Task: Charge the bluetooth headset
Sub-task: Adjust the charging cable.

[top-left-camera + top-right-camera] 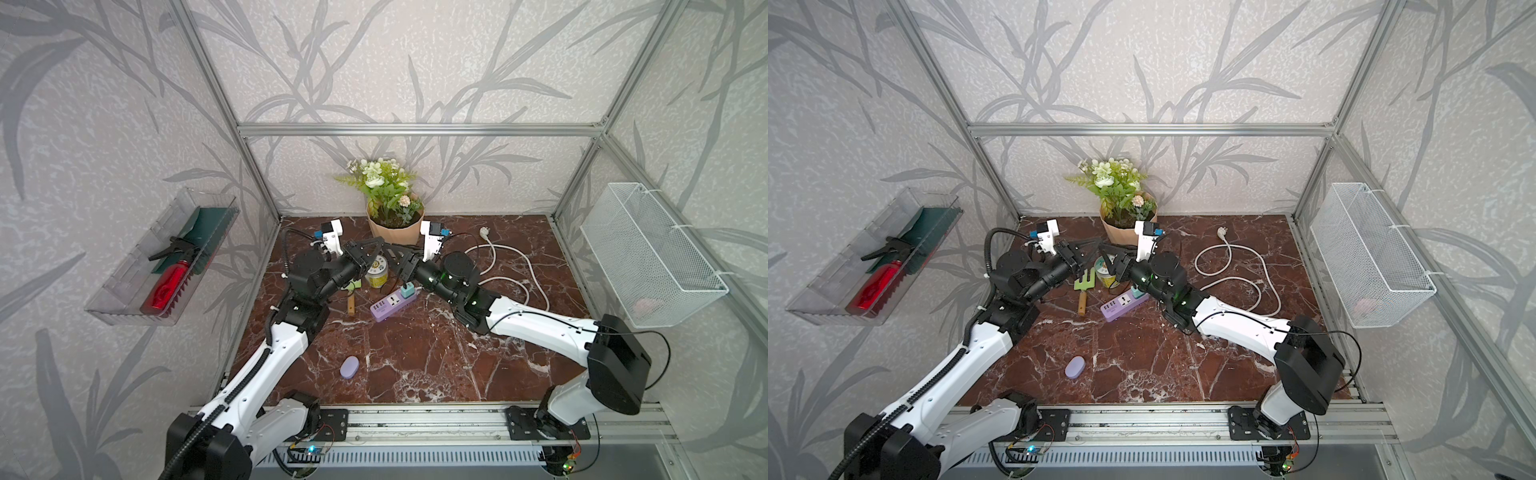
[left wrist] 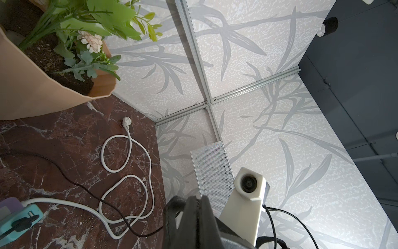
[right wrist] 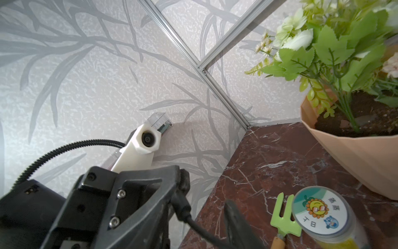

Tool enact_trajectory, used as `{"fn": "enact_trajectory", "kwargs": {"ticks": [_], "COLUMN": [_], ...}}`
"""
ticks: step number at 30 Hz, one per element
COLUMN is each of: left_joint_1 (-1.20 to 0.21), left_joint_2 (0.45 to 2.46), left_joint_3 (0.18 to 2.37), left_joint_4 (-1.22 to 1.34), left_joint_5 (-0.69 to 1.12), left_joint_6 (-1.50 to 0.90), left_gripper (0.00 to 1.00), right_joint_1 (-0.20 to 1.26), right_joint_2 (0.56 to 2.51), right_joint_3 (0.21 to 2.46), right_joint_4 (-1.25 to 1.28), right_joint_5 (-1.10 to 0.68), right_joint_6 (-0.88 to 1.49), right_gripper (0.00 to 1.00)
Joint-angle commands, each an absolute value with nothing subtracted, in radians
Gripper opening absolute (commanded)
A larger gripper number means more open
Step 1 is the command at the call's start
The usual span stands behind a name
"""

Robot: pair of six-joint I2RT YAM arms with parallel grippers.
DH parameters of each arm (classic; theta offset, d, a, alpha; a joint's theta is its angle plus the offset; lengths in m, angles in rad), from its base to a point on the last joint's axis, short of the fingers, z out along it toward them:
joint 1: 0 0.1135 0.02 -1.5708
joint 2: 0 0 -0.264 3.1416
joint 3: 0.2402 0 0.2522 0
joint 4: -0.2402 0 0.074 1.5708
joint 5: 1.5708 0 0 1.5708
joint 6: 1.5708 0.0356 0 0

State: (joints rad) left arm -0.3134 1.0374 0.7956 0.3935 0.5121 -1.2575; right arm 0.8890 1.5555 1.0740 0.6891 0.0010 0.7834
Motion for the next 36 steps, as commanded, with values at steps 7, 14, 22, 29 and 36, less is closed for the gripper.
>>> {"fn": "enact_trajectory", "kwargs": {"ticks": [7, 14, 22, 29, 36], "left_joint_1": [-0.318, -0.318, -0.318, -0.318, -0.318], "left_joint_2": [1.028, 1.023, 1.020, 1.008, 1.003], "left_joint_3": [0.777, 0.768, 0.768, 0.776, 0.781], "left_joint_4": [0.476, 0.477, 0.473, 0.454, 0.442], "left_joint_5": [0.501, 0.498, 0.499, 0.492, 0.488], "left_joint_6": [-1.284, -1.285, -1.282, -1.266, -1.250], "left_gripper": [0.00, 0.00, 0.00, 0.00, 0.00], "right_joint_1": [0.885, 0.884, 0.873, 0.865, 0.859], "right_joint_2": [1.533, 1.557, 1.597, 1.612, 1.629], "right_joint_3": [1.047, 1.053, 1.083, 1.083, 1.106], "right_joint_4": [0.827, 0.904, 0.927, 0.939, 0.938], "right_joint_5": [0.066, 0.048, -0.001, -0.035, -0.084], "right_joint_6": [0.819, 0.852, 0.936, 0.996, 1.054], "right_gripper": [0.33, 0.23, 0.28, 0.24, 0.15]}}
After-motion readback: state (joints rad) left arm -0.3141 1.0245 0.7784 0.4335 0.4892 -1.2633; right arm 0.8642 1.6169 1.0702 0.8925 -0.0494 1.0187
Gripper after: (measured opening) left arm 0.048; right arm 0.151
